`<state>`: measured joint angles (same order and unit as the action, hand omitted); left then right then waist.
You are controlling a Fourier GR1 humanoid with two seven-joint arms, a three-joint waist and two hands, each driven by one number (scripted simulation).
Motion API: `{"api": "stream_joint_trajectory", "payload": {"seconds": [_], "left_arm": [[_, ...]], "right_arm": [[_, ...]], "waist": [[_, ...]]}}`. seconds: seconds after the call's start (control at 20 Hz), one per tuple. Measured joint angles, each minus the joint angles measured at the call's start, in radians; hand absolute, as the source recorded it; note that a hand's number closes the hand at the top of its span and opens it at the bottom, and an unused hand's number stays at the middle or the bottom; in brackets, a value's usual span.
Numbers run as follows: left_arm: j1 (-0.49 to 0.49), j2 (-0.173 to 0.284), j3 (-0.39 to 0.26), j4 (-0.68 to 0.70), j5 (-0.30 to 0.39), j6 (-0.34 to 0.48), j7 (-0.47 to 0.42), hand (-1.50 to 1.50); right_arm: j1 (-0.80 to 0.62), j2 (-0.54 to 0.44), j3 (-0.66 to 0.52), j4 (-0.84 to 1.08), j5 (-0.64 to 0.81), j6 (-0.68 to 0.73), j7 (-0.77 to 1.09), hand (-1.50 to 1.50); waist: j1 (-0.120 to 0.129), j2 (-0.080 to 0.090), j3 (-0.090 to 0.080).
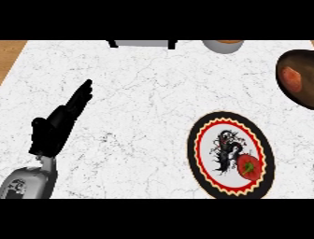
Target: Pick the sweet potato from the plate and place it in the pan
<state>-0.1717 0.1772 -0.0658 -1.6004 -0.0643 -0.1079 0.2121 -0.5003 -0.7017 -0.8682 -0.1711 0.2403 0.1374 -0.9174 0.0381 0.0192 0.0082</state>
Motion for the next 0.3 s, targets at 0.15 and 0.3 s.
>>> {"api": "stream_joint_trajectory", "payload": {"seconds": [0.15,0.3], "left_arm": [[0.012,0.003,0.004,-0.011,-0.001,-0.002,0.001,0.00],[0.018,0.007,0.010,-0.005,-0.002,-0.008,-0.011,0.00]], "right_arm": [[0.023,0.017,0.003,-0.001,-0.005,-0.001,-0.023,-1.50],[0.049,0.031,0.007,-0.004,-0.008,-0.004,-0.045,-1.50]], "waist": [[-0.002,-0.003,-0.001],[-0.004,-0.004,-0.001]]}}
